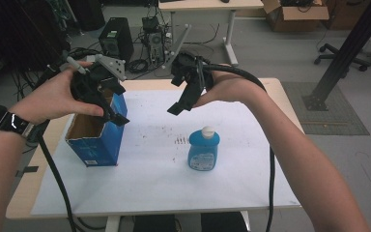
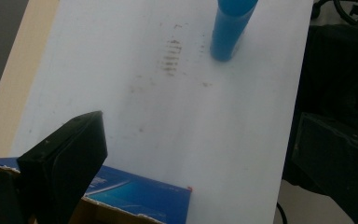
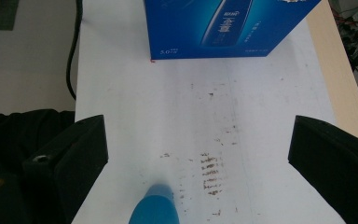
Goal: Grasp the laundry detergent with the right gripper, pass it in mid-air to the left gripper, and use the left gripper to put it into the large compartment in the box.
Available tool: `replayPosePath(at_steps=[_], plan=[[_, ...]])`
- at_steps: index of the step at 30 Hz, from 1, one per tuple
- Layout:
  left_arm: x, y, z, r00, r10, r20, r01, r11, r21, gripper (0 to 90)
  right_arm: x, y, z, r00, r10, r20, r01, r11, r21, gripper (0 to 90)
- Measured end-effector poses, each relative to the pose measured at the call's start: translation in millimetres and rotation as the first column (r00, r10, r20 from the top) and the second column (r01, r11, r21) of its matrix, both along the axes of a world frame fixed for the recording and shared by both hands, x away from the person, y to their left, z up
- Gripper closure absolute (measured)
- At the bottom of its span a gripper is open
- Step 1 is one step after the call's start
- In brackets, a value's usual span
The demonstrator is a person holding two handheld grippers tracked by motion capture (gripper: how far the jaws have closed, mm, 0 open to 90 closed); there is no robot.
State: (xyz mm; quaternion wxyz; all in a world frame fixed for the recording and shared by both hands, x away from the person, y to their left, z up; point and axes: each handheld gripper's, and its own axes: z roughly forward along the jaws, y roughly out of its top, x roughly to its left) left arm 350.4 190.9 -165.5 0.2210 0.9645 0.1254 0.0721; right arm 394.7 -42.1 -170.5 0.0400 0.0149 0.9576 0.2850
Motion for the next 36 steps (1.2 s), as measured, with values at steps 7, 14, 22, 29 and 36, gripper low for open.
replayPosePath(at_steps=[7,14,22,29,36], plan=[[-0.9,0.2,1.4,1.0000,0.001,-0.004,-0.001,1.0000,-0.008,3.3,-2.6,-11.6,5.3,0.9999,0.007,0.010,-0.007,0.999,0.040,4.1],[-0.5,-0.8,-0.7,0.9999,0.005,-0.010,-0.005,0.9999,-0.009,3.3,-4.4,-38.9,8.3,0.9996,-0.017,0.022,0.015,0.994,0.105,3.7],[-1.7,-1.1,-2.3,0.9999,0.010,-0.014,-0.010,0.9999,-0.012,3.3,-6.6,-72.7,5.3,0.9985,-0.049,0.026,0.044,0.982,0.186,3.0],[-1.9,-2.7,-5.4,0.9996,0.015,-0.022,-0.015,0.9998,-0.016,3.3,-7.8,-93.4,-3.4,0.9979,-0.062,0.017,0.057,0.975,0.217,2.7],[-1.7,-4.6,-7.5,0.9996,0.013,-0.026,-0.013,0.9998,-0.013,3.3,-10.2,-113.7,-14.3,0.9970,-0.077,0.004,0.074,0.964,0.256,2.1]])
